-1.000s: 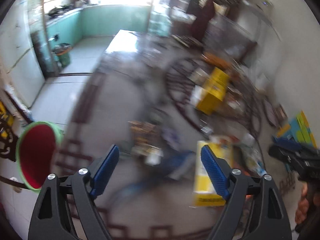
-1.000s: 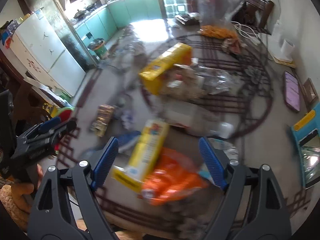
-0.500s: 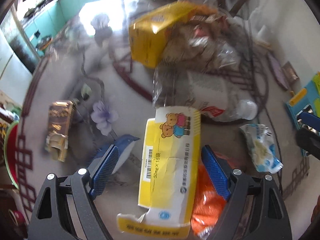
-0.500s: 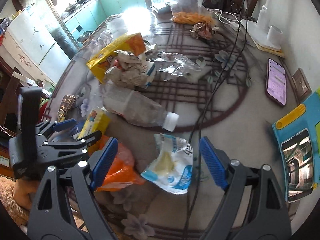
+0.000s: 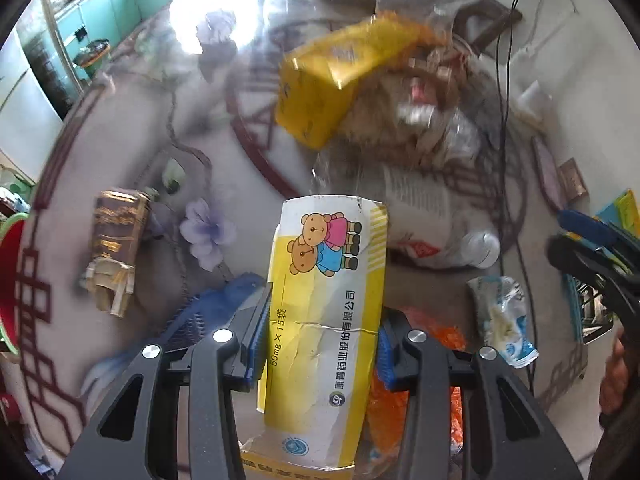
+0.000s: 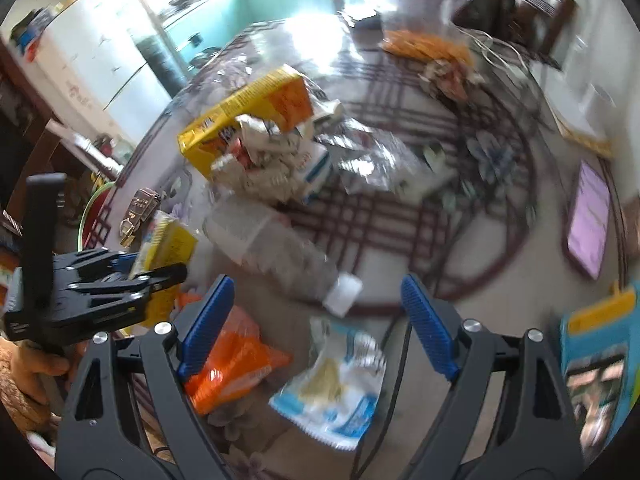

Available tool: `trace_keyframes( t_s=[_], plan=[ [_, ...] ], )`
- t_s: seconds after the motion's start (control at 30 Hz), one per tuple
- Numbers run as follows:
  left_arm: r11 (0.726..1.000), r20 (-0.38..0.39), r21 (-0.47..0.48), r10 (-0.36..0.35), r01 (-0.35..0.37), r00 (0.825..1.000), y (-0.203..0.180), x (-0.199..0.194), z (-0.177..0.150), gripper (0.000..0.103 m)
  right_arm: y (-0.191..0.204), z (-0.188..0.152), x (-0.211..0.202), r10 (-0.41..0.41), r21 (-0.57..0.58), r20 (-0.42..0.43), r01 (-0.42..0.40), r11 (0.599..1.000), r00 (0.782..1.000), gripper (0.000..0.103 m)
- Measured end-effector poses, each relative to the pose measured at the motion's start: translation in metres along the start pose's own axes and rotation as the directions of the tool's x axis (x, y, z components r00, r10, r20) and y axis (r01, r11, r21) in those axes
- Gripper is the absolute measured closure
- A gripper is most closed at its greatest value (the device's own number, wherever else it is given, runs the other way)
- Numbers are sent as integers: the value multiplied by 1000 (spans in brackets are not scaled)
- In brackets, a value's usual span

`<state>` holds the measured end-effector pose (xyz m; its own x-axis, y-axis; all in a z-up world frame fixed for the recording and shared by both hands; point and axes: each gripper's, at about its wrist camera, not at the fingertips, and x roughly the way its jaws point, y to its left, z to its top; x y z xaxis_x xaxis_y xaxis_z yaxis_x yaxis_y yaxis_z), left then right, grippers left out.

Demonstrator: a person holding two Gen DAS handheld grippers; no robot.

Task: Collect trash
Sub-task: 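Grasp the yellow bear-print box with the left tool while the right tool reaches toward the clear bottle, then grasp the clear plastic bottle with the right tool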

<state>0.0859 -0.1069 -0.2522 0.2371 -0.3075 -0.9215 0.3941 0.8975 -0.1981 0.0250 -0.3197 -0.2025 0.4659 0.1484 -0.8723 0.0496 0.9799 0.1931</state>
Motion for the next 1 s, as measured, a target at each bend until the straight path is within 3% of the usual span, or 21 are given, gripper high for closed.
trace_keyframes(
  t_s=[0.13, 0.33, 0.63, 0.73, 1.0],
  plan=[
    [999, 41, -32, -3, 4, 999, 4, -17, 2, 63, 3, 22, 18, 3, -103, -44, -7, 995, 999, 18],
    [998, 90, -62, 29, -24, 995, 15, -41, 2, 63, 25, 31, 49, 59, -209, -136, -87, 974, 989, 18],
    [992, 126, -120, 56, -41, 990, 35, -58, -1, 63, 40, 19, 94, 21, -248, -252, -86, 965, 967, 19],
    [990, 133, -130, 67, -49, 989, 43, -62, -1, 63, 43, 12, 97, 9, -247, -260, -76, 966, 965, 35],
    [986, 167, -154, 86, -60, 982, 60, -76, -2, 63, 47, 3, 84, 23, -205, -223, -70, 976, 974, 37]
  ],
)
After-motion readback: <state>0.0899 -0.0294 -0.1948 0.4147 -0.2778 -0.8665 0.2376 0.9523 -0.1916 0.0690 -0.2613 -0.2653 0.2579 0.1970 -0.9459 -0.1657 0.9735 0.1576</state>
